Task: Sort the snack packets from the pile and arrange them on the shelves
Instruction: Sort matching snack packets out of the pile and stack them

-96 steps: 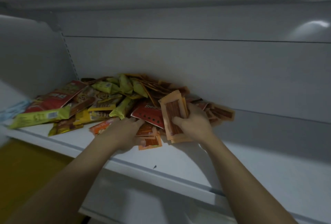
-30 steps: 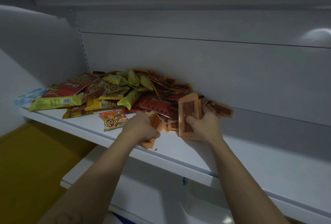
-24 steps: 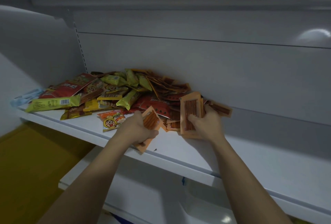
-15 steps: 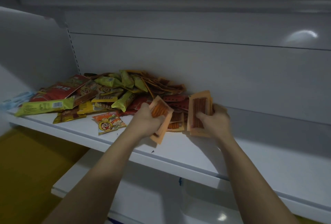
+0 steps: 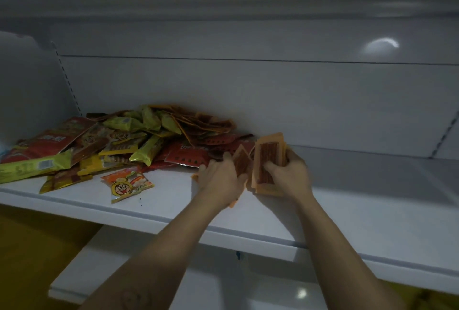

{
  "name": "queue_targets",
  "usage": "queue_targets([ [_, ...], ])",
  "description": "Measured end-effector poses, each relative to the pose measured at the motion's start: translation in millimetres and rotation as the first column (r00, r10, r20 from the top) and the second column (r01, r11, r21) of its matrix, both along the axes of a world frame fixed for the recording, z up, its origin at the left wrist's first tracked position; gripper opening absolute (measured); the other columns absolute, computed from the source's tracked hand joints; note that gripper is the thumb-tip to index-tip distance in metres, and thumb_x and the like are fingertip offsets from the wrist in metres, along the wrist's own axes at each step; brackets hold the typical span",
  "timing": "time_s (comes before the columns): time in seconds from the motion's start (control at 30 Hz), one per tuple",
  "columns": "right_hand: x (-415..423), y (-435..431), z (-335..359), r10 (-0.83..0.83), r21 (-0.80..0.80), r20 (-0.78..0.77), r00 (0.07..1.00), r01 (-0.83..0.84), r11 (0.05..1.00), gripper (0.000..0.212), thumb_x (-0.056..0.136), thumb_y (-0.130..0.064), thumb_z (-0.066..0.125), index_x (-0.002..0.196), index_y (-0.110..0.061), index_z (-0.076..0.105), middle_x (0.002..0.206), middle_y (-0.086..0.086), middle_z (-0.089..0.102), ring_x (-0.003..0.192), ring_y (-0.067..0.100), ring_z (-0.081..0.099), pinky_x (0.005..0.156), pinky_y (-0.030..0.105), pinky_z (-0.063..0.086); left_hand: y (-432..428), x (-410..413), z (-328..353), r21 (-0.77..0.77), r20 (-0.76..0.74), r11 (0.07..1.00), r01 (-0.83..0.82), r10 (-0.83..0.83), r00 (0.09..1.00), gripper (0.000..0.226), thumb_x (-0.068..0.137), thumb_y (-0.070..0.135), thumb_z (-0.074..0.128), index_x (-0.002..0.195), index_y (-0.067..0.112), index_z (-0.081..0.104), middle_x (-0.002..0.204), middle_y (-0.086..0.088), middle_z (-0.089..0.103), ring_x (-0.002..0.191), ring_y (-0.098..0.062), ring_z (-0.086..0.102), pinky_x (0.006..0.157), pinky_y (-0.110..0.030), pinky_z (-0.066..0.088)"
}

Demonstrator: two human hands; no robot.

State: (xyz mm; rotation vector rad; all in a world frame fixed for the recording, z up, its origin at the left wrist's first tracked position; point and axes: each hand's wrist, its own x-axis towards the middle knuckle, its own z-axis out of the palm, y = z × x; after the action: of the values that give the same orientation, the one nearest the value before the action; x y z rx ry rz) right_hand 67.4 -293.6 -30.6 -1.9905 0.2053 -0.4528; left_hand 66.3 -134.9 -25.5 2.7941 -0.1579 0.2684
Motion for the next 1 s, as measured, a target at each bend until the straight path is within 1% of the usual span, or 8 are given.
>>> queue_targets([
  [0.1,-1.6,-1.1,4.0,0.003,0.012,-0.005,1.000,-0.003,1.000,0.028,0.074,-0.029,0.069,0.100,-0.017,0.068,0.090,0.001,0.071,0.087,0.023,0.067,0.071,0.029,0.049,8.0,-6.3,-3.2,0.006,0.051,0.999,0.050,-0.050,0.997,0.040,0.091,0.050,0.054,0.116,0.021,0.042,0.114,-0.007,0.065,0.106,-0.031,0.059,0.092,-0.042,0.040],
  [0.27,-3.2,-7.1,7.5,-0.006,-0.009,-0.024,1.000,0.006,1.000,0.022,0.081,-0.022,0.069,0.101,-0.014,0.065,0.089,0.001,0.066,0.085,0.022,0.062,0.070,0.025,0.042,38.5,-13.2,-14.1,-0.209,-0.074,0.974,0.087,-0.104,0.992,0.036,0.081,0.057,0.062,0.101,0.034,0.043,0.101,0.006,0.064,0.093,-0.021,0.062,0.079,-0.042,0.054],
  [0.4,-1.4,-3.1,4.0,-0.005,-0.002,-0.023,1.000,0.005,1.000,0.025,0.077,-0.025,0.071,0.100,-0.016,0.067,0.094,0.004,0.072,0.089,0.025,0.067,0.075,0.032,0.052,42.5,-10.6,-10.8,-0.053,-0.104,0.998,-0.032,0.026,0.994,0.045,0.079,0.065,0.063,0.099,0.028,0.045,0.112,-0.002,0.051,0.113,-0.027,0.047,0.092,-0.044,0.045],
  [0.53,-4.4,2.7,3.6,0.035,0.038,-0.011,0.999,-0.035,0.999,0.034,0.068,-0.034,0.068,0.098,-0.018,0.067,0.092,0.000,0.072,0.088,0.023,0.068,0.079,0.036,0.056,35.2,-7.4,-7.7,-0.034,-0.179,0.998,-0.048,0.041,0.983,0.055,0.075,0.071,0.060,0.105,0.028,0.044,0.117,-0.004,0.056,0.113,-0.029,0.048,0.092,-0.044,0.044],
  [0.63,-8.1,2.7,-1.7,0.058,0.057,-0.005,0.998,-0.058,0.997,0.009,0.074,-0.024,0.070,0.079,-0.025,0.063,0.088,0.001,0.073,0.086,0.024,0.069,0.080,0.042,0.057,29.3,-2.4,-1.8,0.066,-0.174,0.996,-0.060,0.070,0.982,0.070,0.073,0.075,0.061,0.120,0.026,0.045,0.127,-0.008,0.054,0.120,-0.031,0.046,0.097,-0.043,0.040],
  [0.7,-12.6,1.5,-7.1,0.068,0.068,0.009,0.998,-0.069,0.995,0.010,0.073,-0.023,0.068,0.076,-0.029,0.061,0.088,0.000,0.073,0.085,0.023,0.069,0.079,0.044,0.057,27.6,-0.2,1.6,0.117,-0.160,0.991,-0.071,0.090,0.983,0.081,0.071,0.077,0.063,0.129,0.024,0.042,0.133,-0.011,0.051,0.124,-0.033,0.043,0.099,-0.042,0.037],
  [0.87,-23.0,-2.4,-13.9,0.107,0.060,0.029,0.994,-0.109,0.992,0.023,0.079,-0.014,0.068,0.097,-0.027,0.064,0.088,-0.009,0.070,0.085,0.014,0.068,0.075,0.033,0.056,29.0,3.2,11.6,0.086,-0.215,0.992,-0.091,0.107,0.971,0.099,0.065,0.067,0.078,0.137,0.014,0.034,0.135,-0.012,0.049,0.127,-0.034,0.043,0.101,-0.043,0.040],
  [1.0,-30.3,-4.0,-15.5,0.126,0.086,0.041,0.991,-0.129,0.988,0.020,0.085,-0.012,0.068,0.099,-0.025,0.062,0.084,-0.016,0.065,0.078,0.005,0.064,0.057,0.008,0.044,35.0,4.7,14.0,-0.108,-0.296,0.993,-0.047,0.013,0.955,0.054,0.071,0.048,0.082,0.110,0.017,0.061,0.104,0.000,0.067,0.094,-0.019,0.062,0.086,-0.039,0.055],
])
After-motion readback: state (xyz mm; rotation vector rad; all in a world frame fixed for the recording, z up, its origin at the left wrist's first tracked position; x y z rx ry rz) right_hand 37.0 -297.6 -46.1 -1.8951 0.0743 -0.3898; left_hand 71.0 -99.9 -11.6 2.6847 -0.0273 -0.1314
